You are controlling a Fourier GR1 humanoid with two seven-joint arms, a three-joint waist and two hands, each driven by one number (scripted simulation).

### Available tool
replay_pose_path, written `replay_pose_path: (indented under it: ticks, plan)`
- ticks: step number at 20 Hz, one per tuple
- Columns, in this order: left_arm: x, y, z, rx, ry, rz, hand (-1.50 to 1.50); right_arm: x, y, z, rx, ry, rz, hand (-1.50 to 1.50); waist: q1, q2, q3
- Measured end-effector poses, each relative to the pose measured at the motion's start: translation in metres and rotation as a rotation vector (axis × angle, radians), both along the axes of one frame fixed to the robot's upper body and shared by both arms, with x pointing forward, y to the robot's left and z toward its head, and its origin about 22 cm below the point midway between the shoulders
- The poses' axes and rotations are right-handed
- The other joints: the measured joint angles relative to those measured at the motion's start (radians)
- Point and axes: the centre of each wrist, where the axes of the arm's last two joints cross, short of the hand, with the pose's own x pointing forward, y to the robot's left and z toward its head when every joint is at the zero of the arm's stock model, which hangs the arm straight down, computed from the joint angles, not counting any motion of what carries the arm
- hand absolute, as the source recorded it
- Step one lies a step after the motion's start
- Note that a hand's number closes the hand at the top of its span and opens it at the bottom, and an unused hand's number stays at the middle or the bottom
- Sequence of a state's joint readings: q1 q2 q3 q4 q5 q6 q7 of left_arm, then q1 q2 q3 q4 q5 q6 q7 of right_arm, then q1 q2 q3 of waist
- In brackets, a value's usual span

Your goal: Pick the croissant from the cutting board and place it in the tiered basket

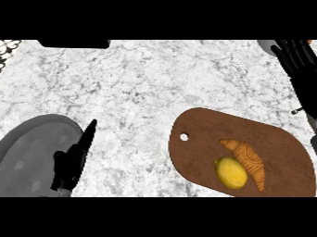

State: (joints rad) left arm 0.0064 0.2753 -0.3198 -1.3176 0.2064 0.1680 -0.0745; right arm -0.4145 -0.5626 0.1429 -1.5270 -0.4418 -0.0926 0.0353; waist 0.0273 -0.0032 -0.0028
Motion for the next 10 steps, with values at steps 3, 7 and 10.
replay_pose_path:
  ticks: [3,7,10]
  plan:
    - [0.005,0.006,0.023,0.023,-0.097,-0.018,0.00,-0.007,0.000,-0.011,0.032,0.030,0.031,1.50,-0.014,-0.004,0.006]
    - [0.028,0.040,0.050,0.177,-0.191,0.100,0.00,-0.016,-0.011,-0.025,0.183,0.032,0.012,1.50,-0.056,-0.012,0.017]
    - [0.034,0.055,0.062,0.232,-0.224,0.146,0.00,-0.031,-0.049,-0.055,-0.014,0.181,-0.223,-1.50,-0.069,-0.005,0.007]
